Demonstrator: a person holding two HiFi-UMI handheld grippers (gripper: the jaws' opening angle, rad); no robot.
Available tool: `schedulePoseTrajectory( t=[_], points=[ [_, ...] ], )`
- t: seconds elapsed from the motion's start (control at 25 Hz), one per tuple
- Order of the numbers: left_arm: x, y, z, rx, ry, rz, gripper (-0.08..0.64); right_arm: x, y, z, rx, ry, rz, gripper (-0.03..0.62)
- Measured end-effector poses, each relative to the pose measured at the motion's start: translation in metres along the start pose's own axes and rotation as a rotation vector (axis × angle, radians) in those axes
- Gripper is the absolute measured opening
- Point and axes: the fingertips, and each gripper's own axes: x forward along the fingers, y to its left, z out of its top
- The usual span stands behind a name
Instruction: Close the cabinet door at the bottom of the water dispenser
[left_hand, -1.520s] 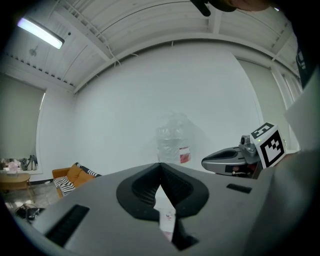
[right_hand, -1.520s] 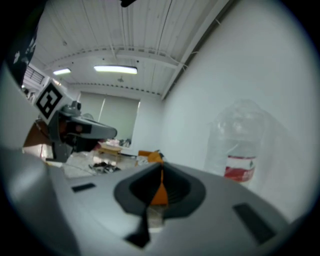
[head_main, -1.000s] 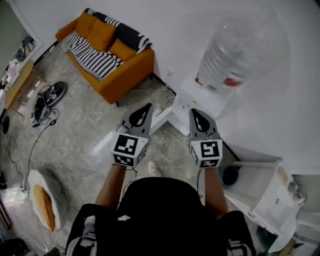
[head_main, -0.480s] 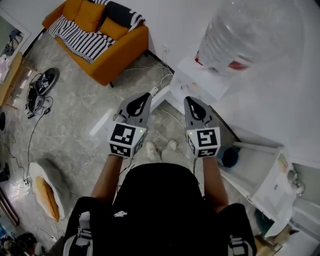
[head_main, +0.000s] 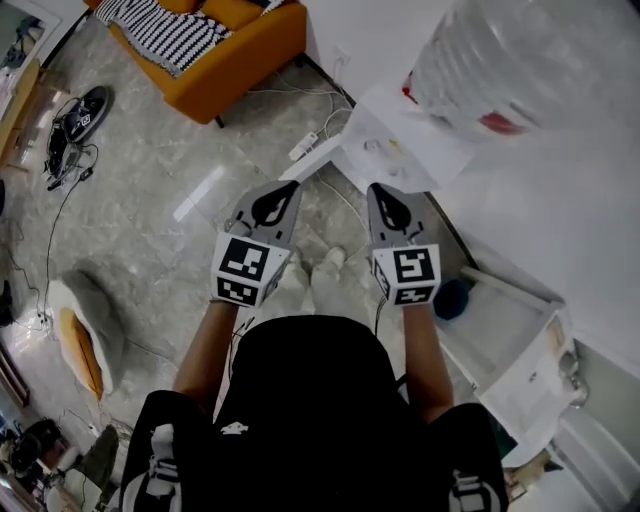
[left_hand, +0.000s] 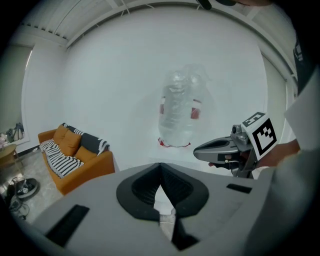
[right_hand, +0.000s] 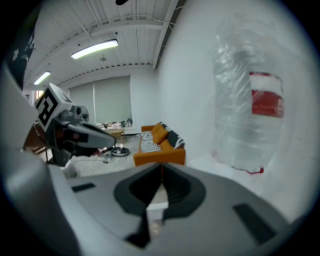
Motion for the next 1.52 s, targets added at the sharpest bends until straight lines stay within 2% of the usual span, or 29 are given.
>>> schedulePoseTrajectory(
  t=[0.12, 0.32, 0.52, 0.8, 0.96, 1.28, 1.52],
  points=[
    [0.010, 0.001, -0.029, -0.032, 0.049, -0.010, 0.011, 0.011, 0.003, -0.026, 0.006, 0.047, 0.030, 0.035],
    [0.031, -0.003, -0.077, -0.127, 0.112, -0.028, 0.011, 0.028, 0.012, -0.079, 0.004, 0.154, 0.077, 0.035],
    [0.050, 0.000, -0.133, -0.169, 0.212, -0.039, 0.012, 0.048, 0.017, -0.117, 0.009, 0.223, 0.102, 0.035],
    [0.073, 0.003, -0.187, -0.232, 0.268, -0.064, 0.015, 0.073, 0.020, -0.174, 0.024, 0.305, 0.119, 0.035],
    [0.082, 0.008, -0.226, -0.280, 0.332, -0.098, 0.108, 0.092, 0.032, -0.197, 0.054, 0.345, 0.144, 0.035],
    [0.104, 0.027, -0.297, -0.264, 0.443, -0.126, 0.160, 0.122, 0.042, -0.248, 0.077, 0.412, 0.177, 0.035],
    [0.124, 0.031, -0.349, -0.234, 0.530, -0.189, 0.218, 0.140, 0.045, -0.281, 0.092, 0.454, 0.185, 0.035]
  ],
)
